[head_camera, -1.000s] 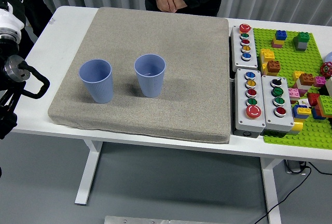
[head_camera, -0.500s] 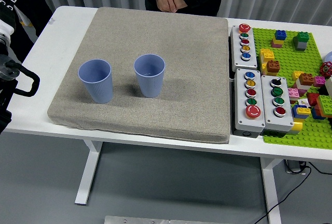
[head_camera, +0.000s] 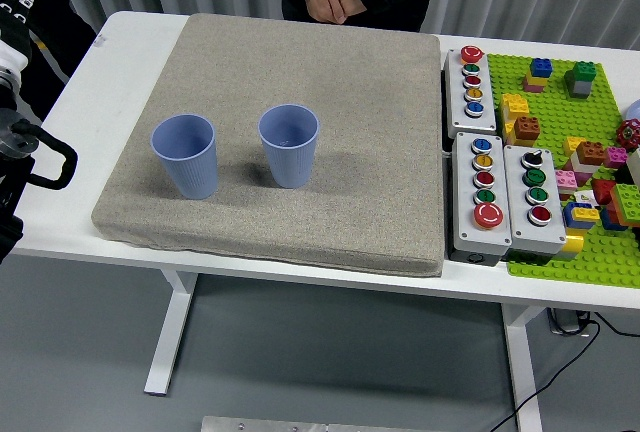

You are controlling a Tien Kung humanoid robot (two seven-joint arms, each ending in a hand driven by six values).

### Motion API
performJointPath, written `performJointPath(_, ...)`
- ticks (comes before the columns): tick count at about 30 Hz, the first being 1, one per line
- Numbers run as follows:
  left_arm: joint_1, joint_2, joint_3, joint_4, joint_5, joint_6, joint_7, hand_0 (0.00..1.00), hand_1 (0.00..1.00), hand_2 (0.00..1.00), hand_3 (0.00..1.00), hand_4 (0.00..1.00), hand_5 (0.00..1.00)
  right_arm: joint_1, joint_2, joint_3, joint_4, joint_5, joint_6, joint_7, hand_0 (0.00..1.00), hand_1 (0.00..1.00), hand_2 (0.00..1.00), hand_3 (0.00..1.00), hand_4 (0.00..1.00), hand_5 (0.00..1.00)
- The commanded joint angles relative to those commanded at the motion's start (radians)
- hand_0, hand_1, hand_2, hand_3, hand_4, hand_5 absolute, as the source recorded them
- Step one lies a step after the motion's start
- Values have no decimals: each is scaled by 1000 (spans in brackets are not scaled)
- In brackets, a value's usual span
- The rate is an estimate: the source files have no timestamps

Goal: Pick cup pour cup place

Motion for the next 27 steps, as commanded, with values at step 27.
performJointPath(27, 45, 0, -8, -10, 43, 19, 6, 732, 732, 770, 800, 765, 998, -23, 1, 40, 0, -49, 12, -8, 674, 634, 555, 560, 2, 79)
